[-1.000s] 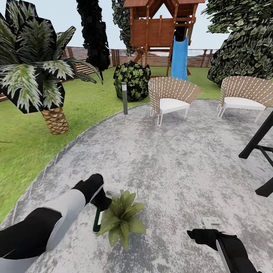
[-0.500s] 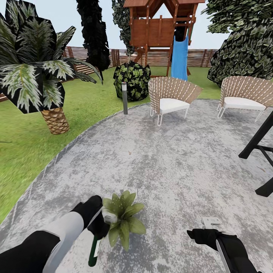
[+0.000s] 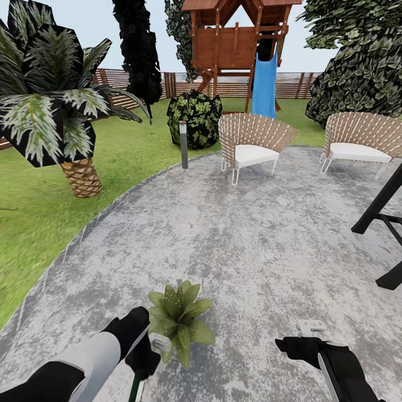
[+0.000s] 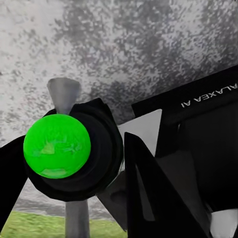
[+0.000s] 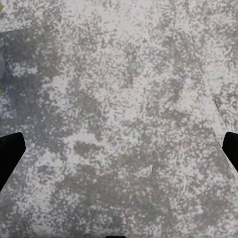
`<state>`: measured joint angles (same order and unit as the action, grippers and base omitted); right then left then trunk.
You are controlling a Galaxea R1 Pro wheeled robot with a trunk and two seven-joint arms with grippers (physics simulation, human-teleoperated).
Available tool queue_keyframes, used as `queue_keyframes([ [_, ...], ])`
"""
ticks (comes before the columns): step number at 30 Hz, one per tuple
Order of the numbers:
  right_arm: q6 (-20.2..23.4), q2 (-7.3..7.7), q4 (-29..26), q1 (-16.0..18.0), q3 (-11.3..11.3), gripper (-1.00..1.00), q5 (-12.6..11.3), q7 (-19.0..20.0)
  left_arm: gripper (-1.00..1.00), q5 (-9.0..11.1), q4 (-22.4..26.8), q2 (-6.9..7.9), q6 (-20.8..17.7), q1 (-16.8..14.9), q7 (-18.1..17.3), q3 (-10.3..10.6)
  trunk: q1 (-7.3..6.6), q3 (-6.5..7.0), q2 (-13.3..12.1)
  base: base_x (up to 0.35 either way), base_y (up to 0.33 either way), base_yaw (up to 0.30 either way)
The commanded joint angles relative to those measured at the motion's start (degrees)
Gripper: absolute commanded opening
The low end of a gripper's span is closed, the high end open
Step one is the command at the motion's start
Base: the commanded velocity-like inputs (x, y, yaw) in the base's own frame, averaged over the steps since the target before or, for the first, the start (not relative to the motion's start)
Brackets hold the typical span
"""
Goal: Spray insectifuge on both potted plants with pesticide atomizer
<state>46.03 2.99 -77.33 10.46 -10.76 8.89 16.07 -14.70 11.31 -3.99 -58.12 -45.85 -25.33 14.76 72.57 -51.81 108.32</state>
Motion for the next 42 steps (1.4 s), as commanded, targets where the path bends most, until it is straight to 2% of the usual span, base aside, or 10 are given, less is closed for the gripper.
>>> queue_keyframes([
  [1, 0.2, -0.01, -0.1, 0.0, -0.1, 1.0, 0.6, 0.5, -1.0, -0.6, 0.1, 0.02, -0.2, -0.2, -0.5, 0.0, -0.01, -0.05, 0.0, 0.0, 0.0, 0.0],
  [11, 0.3, -0.01, -0.2, 0.0, 0.0, 1.0, 0.7, 0.5, -1.0, -0.8, -0.2, 0.03, -0.2, -10.7, -0.6, 0.2, -0.01, -0.05, 0.0, 0.0, 0.0, 0.0],
  [18, 2.3, 0.05, -0.2, 0.0, 0.0, 1.0, 0.6, 0.5, -1.0, -0.9, -0.5, -0.01, -0.3, -15.7, -0.6, 0.3, -0.01, -0.05, 0.0, 0.0, 0.0, 0.0],
  [19, 2.4, 0.07, -0.2, 0.0, 0.0, 1.0, 0.6, 0.5, -1.0, -0.9, -0.5, -0.04, -0.3, -15.5, -0.6, 0.3, -0.01, -0.05, 0.0, 0.0, 0.0, 0.0],
  [20, 2.4, 0.08, -0.2, 0.0, 0.0, 1.0, 0.6, 0.5, -1.0, -0.7, -0.4, -0.05, -0.2, -12.3, -0.5, 0.2, -0.01, -0.05, 0.0, 0.0, 0.0, 0.0],
  [22, 2.4, 0.07, -0.2, 0.0, 0.0, 1.0, 0.6, 0.5, -1.0, -0.6, -0.4, -0.03, -0.2, -10.7, -0.5, 0.2, -0.01, -0.05, 0.0, 0.0, 0.0, 0.0],
  [23, 2.4, 0.07, -0.2, 0.0, 0.0, 1.0, 0.6, 0.5, -1.0, -0.6, -0.4, 0.03, -0.2, -6.3, -0.5, 0.1, -0.01, -0.05, 0.0, 0.0, 0.0, 0.0],
  [25, 2.4, 0.05, -0.2, 0.0, 0.0, 1.0, 0.6, 0.5, -1.0, -0.6, -0.4, 0.03, -0.2, -4.7, -0.6, 0.1, -0.01, -0.05, 0.0, 0.0, 0.0, 0.0],
  [34, 2.4, 0.02, -0.2, 0.0, 0.0, 1.0, 0.5, 0.5, -1.0, -0.5, -0.4, -0.05, -0.2, -1.4, -0.6, 0.0, -0.01, -0.05, 0.0, 0.0, 0.0, 0.0],
  [42, 2.4, 0.02, -0.2, 0.0, 0.0, 1.0, 0.6, 0.5, -1.0, -0.5, 0.1, -0.05, -0.2, -1.2, -0.6, 0.0, -0.01, -0.05, 0.0, 0.0, 0.0, 0.0],
])
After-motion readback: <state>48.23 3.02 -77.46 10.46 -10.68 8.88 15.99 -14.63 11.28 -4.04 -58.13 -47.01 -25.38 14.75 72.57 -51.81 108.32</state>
